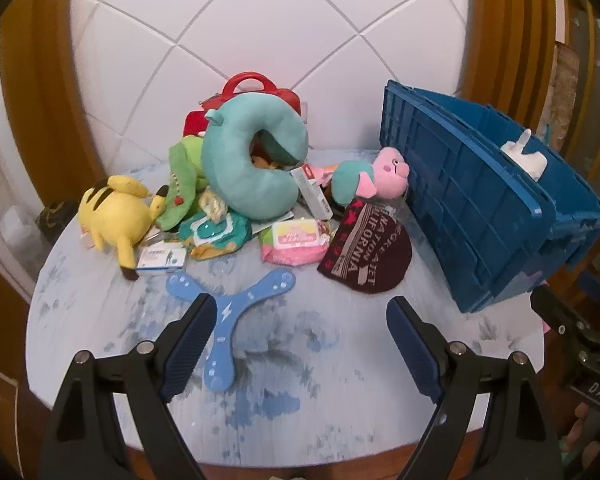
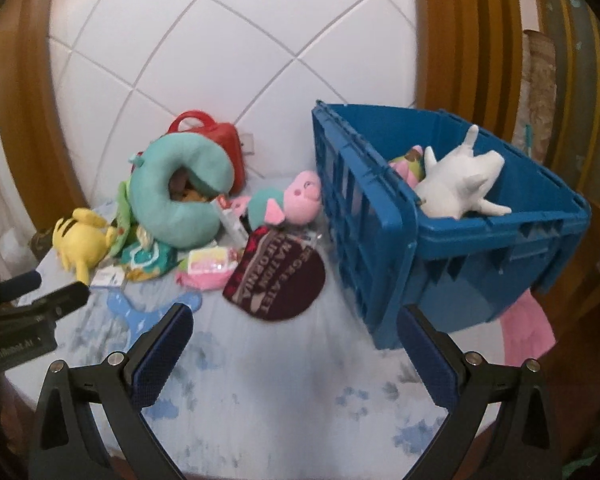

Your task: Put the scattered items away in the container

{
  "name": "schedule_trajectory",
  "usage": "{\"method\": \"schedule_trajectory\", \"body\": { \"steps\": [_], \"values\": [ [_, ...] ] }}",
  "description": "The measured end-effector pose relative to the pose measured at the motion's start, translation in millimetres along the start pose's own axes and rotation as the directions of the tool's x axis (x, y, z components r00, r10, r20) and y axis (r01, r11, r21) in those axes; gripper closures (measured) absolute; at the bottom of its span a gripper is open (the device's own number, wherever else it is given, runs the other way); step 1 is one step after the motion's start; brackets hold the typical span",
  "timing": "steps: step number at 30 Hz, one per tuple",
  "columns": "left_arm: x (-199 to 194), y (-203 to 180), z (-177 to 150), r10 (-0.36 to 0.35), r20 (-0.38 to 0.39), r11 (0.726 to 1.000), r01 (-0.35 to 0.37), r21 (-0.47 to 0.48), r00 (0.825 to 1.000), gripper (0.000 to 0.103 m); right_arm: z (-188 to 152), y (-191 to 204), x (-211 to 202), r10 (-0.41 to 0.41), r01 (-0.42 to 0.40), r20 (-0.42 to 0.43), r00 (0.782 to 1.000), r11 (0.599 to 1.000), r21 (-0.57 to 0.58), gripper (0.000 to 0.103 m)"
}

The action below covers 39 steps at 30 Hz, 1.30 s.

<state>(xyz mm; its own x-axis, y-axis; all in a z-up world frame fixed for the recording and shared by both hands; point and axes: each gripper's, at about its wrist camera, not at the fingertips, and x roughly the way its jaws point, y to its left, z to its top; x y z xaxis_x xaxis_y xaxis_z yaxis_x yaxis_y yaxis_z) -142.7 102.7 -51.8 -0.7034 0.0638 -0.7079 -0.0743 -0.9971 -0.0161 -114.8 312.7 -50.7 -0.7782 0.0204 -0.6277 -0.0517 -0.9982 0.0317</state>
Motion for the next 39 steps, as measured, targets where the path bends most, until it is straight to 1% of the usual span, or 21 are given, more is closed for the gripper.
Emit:
{"method": "schedule_trajectory", "body": {
  "steps": [3,6,8,11,13,18,22,32,39],
  "values": [
    [-12.0,2.3,-11.4,0.025,0.001,1.0,-0.025,-0.011,1.0,0.016,-8.2,0.4,-10.8,0.03,-0.03,0.008,1.0,0.999,-0.016,0.0],
    [-18.8,10.1,-19.6,0.026,-0.016,0.999,-0.027,-0.024,1.0,0.016,-18.6,3.8,-18.0,0.04,-0.04,0.0,0.999,0.999,-0.004,0.0],
    [-25.0,17.5,-22.6,0.023,-0.008,0.999,-0.024,-0.038,1.0,0.016,-23.9,9.6,-22.2,0.043,-0.043,-0.012,0.999,0.999,-0.01,0.0],
    [-32.9,27.2,-26.1,0.018,0.0,1.0,-0.018,-0.023,1.0,0.016,-25.2,17.3,-32.7,0.027,-0.027,0.006,1.0,1.0,-0.007,0.0],
    [-35.8,32.6,-28.4,0.021,0.003,1.0,-0.021,-0.017,1.0,0.016,-25.0,22.1,-39.9,0.042,-0.043,0.023,0.999,0.999,0.015,0.0],
    [-40.2,44.8,-34.7,0.023,0.005,1.0,-0.023,-0.004,1.0,0.016,-25.1,39.3,-51.4,0.045,-0.046,0.045,0.998,0.999,0.011,0.0],
    [-43.4,49.6,-39.2,0.023,0.007,1.0,-0.023,0.001,1.0,0.016,-27.1,48.3,-55.5,0.032,-0.032,0.041,0.999,0.999,0.003,0.0],
    [-51.8,56.1,-45.5,0.028,0.013,1.0,-0.028,-0.008,1.0,0.016,-30.9,49.8,-65.6,0.008,-0.008,0.047,0.999,1.0,0.006,0.0],
    [-62.3,55.7,-46.5,0.012,0.039,1.0,-0.012,-0.014,0.999,0.016,-32.4,43.2,-68.4,-0.001,0.0,0.046,0.999,1.0,0.019,0.0]
  ]
}}
